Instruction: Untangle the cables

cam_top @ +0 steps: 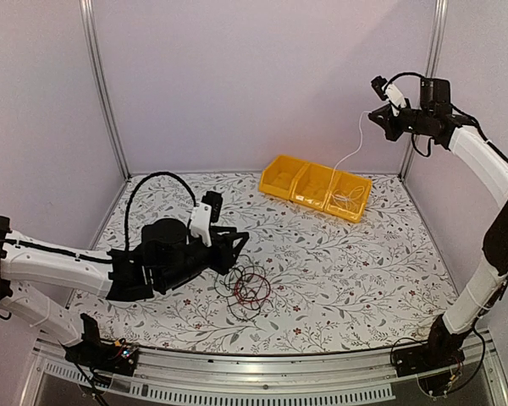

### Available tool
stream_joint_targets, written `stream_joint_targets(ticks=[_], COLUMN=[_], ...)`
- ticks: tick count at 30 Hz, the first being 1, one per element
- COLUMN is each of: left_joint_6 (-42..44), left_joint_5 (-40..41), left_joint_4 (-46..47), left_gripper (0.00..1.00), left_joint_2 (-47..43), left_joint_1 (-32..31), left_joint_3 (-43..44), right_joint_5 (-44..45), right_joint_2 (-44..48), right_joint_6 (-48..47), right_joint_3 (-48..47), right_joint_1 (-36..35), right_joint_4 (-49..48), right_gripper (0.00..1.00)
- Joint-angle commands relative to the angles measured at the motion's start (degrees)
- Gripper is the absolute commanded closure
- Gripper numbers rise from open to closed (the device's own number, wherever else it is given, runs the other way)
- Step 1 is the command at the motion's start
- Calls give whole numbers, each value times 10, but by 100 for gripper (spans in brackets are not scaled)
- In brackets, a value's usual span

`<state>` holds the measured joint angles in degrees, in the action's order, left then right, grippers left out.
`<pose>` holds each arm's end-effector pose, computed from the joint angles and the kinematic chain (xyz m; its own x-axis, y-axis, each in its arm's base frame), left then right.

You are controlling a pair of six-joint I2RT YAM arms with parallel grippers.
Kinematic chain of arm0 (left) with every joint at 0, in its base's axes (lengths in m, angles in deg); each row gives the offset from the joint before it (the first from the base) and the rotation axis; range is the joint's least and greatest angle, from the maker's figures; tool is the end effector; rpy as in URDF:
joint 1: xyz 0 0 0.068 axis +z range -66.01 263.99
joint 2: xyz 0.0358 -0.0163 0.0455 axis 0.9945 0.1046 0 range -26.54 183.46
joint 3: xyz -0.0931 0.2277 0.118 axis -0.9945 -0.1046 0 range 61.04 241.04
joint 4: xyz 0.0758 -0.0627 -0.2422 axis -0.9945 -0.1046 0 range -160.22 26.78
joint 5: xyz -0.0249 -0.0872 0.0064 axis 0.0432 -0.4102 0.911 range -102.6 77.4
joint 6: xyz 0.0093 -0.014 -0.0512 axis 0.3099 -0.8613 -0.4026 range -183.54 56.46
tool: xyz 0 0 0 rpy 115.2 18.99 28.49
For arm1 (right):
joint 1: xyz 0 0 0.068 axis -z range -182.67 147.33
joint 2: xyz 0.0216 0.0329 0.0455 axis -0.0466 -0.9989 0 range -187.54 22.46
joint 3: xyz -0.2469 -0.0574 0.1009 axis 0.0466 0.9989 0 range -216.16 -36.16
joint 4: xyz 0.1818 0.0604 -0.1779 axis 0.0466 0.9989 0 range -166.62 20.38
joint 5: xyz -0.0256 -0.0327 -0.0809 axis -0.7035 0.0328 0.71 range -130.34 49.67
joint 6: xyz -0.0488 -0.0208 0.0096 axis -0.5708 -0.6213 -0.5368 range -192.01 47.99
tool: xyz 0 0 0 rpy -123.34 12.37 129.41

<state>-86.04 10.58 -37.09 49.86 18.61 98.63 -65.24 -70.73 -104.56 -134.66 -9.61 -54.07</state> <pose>0.1338 -0.2582 0.2400 -0.3431 -0.0958 -0.9344 0.5894 0.7526 -0.2936 0.3702 0.0601 0.4280 0.0260 -0.4885 -0.8722 -0.5872 0.6986 -0.4088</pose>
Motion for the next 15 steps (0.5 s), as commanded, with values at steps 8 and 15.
stream_joint_targets(ticks=[8,15], left_joint_6=[-1,-3], left_joint_5=[42,42], left_joint_4=[-36,-42], left_gripper=[64,64], left_joint_2=[-42,-39], left_joint_1=[-9,-10], left_joint_3=[-26,-24], right_joint_5=[5,18], right_joint_2=[-99,-162], right_joint_6=[17,3], right_joint_3=[13,0], right_joint_1=[43,44], right_joint_4=[-32,-14], right_gripper=[100,100])
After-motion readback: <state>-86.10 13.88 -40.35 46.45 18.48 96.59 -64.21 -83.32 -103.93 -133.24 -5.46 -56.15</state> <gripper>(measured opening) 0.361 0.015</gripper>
